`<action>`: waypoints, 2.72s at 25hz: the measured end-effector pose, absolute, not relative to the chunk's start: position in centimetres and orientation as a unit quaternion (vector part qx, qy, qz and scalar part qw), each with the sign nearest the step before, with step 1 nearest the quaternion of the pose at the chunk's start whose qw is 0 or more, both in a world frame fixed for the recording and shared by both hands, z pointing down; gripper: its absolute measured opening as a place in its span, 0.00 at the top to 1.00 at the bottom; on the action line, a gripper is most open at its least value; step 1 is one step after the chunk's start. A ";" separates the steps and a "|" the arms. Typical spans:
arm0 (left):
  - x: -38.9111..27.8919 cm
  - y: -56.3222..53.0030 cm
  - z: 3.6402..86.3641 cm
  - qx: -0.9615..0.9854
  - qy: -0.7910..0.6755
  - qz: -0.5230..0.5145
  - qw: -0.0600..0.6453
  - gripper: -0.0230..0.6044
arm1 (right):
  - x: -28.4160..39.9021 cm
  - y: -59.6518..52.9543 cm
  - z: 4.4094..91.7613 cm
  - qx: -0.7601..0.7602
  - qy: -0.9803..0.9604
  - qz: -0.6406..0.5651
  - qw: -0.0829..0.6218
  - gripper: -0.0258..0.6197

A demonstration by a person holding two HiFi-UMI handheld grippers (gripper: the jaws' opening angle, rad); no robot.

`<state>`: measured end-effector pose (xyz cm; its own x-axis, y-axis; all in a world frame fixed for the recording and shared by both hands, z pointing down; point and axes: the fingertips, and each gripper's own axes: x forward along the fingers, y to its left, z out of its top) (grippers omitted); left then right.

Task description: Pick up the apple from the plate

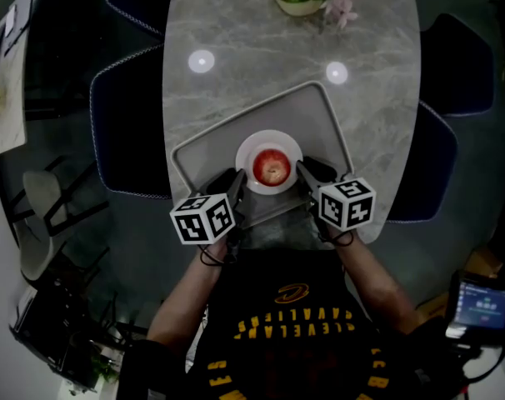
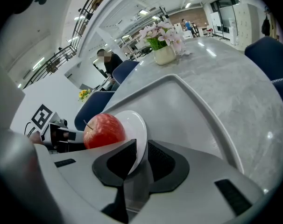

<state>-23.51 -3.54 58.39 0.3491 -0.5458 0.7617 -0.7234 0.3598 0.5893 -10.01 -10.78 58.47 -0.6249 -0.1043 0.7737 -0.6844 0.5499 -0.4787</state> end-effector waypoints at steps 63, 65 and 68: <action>-19.8 -1.0 56.9 0.551 -0.506 0.062 0.661 0.89 | -6.6 -7.2 57.1 0.240 -0.742 0.559 0.282 0.90; -19.0 -0.9 56.6 0.555 -0.505 0.065 0.658 0.89 | -5.8 -7.0 56.8 0.243 -0.743 0.559 0.277 0.90; -17.5 -1.0 56.4 0.562 -0.500 0.072 0.655 0.89 | -4.3 -6.9 56.5 0.249 -0.742 0.560 0.271 0.90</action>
